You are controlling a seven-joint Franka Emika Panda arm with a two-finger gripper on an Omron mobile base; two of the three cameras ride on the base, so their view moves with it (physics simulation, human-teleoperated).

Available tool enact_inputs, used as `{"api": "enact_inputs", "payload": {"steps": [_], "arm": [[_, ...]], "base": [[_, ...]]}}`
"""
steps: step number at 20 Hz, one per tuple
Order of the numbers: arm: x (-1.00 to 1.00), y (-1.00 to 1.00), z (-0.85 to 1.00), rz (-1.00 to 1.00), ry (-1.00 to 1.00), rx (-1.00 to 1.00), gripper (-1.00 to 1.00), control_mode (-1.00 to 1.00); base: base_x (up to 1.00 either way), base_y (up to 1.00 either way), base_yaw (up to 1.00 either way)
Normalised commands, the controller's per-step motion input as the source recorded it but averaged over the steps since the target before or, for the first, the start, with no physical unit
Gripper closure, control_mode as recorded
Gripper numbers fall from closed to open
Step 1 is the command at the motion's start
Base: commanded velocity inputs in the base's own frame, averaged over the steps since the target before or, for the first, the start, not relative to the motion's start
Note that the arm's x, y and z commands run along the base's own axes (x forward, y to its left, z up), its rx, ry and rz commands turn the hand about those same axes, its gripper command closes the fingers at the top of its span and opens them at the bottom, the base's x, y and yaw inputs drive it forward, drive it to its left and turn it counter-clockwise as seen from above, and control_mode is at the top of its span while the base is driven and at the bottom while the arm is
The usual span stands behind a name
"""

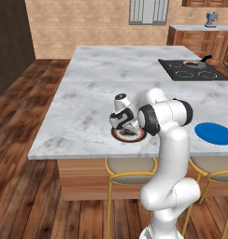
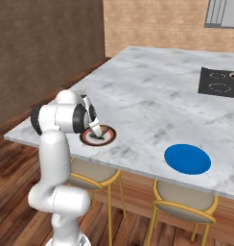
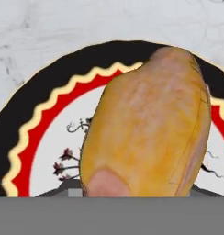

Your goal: Take the chicken drumsticks from the pan and place one on each plate on the dining counter.

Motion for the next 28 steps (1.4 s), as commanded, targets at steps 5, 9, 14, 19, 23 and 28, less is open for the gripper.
{"api": "enact_inputs", "payload": {"steps": [5,9,14,19,23,28], "arm": [[-0.06,-0.20,0.06,0.00,-0.15,0.05,-1.00,-1.00],[-0.03,-0.06,0.51,0.02,-0.05,0.07,-1.00,-1.00],[-0.11,-0.02,0.86,0.08,0.00,0.08,-1.00,-1.00],[-0.36,-0.03,1.00,0.09,0.00,0.13,-1.00,-1.00],[-0.92,-0.23,1.00,0.10,-0.01,0.11,-1.00,-1.00],[-1.00,-0.35,0.95,0.08,-0.11,0.12,-1.00,-1.00]], "base": [[0.00,0.00,0.00],[0.00,0.00,0.00],[0.00,0.00,0.00],[0.00,0.00,0.00],[0.00,0.00,0.00],[0.00,0.00,0.00]]}}
